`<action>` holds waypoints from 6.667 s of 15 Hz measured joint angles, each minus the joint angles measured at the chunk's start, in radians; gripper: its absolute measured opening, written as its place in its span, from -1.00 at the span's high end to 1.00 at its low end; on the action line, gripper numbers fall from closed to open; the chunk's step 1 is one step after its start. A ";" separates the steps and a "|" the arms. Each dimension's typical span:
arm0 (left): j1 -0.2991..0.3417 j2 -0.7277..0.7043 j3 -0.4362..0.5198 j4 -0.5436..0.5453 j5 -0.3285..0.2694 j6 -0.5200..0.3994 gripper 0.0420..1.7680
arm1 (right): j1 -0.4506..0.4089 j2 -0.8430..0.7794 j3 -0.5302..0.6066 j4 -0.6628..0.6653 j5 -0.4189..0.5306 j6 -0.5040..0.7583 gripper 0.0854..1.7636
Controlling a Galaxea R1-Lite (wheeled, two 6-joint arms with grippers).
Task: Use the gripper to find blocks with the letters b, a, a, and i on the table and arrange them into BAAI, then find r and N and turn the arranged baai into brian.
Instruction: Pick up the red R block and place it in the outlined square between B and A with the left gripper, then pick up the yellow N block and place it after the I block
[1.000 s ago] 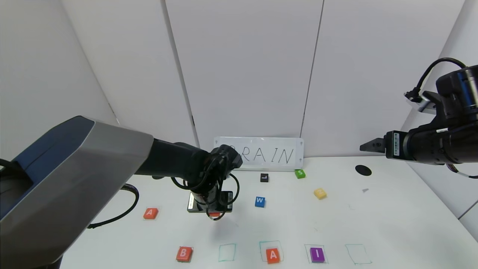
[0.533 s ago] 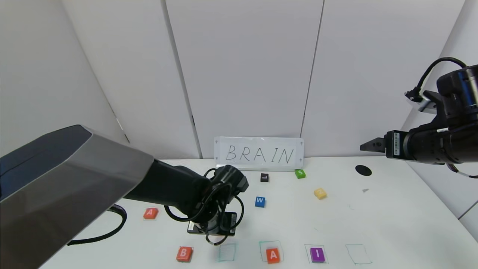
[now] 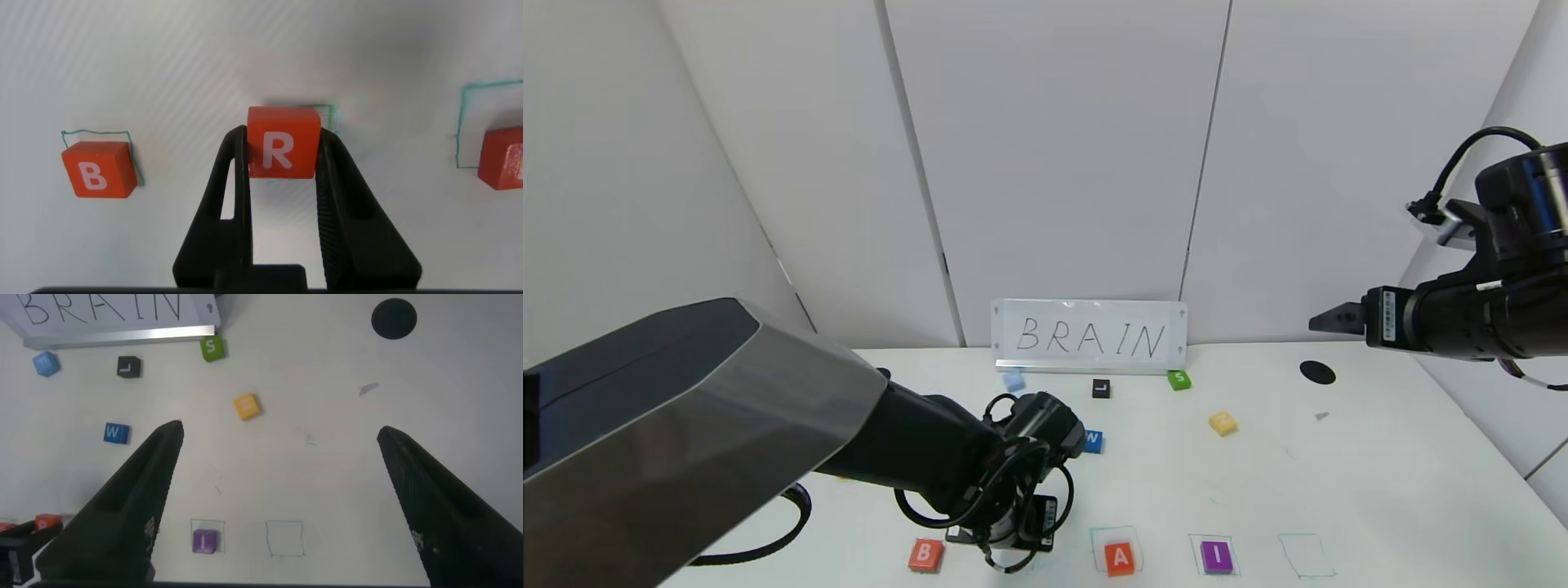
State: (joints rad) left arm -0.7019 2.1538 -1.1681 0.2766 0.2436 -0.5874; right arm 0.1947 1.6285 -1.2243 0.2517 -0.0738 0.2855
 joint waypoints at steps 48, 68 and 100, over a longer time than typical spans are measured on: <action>-0.017 -0.028 0.065 -0.079 0.010 -0.034 -0.73 | 0.000 0.006 0.002 0.000 -0.001 0.000 -0.94; 0.203 -0.493 0.060 -0.033 -0.034 0.323 -0.92 | 0.007 0.029 0.001 0.000 -0.001 0.000 -0.94; 0.356 -0.743 0.101 -0.037 -0.126 0.448 -0.94 | 0.157 0.370 -0.496 0.432 -0.030 0.644 -0.94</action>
State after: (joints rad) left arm -0.3457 1.4109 -1.0670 0.2391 0.1179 -0.1394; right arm 0.3515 1.9987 -1.7206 0.6834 -0.1040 0.9300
